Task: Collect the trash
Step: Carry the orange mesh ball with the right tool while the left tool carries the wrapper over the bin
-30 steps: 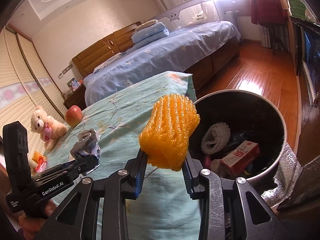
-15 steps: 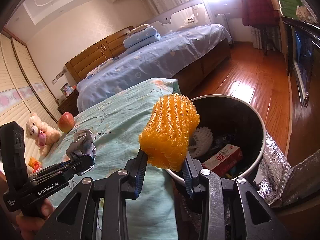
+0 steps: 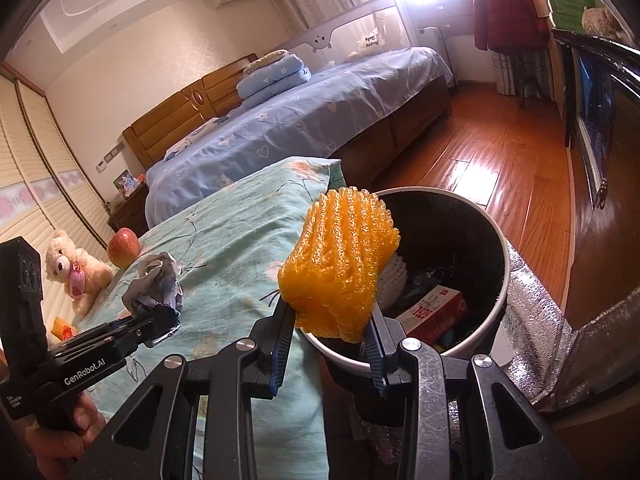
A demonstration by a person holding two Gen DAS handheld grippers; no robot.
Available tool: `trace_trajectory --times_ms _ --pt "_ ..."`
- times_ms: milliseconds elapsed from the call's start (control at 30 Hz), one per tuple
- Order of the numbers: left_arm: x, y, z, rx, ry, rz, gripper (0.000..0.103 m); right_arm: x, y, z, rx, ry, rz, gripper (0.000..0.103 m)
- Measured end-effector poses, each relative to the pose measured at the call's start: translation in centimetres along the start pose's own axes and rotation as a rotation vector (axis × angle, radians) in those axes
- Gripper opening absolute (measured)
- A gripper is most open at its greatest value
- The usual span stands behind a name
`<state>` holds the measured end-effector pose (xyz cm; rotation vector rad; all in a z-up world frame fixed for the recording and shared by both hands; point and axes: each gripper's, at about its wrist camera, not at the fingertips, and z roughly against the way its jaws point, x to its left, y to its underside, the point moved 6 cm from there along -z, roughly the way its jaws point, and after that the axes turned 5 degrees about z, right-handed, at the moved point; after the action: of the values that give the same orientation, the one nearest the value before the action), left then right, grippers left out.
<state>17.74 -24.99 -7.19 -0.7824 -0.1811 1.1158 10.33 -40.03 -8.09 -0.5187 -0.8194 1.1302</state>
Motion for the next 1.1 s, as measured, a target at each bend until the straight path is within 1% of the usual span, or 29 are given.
trace_trajectory --times_ms 1100 --pt "-4.2 -1.0 -1.6 0.008 0.029 -0.066 0.022 -3.5 -0.4 0.5 -0.005 0.042 -0.027 0.034"
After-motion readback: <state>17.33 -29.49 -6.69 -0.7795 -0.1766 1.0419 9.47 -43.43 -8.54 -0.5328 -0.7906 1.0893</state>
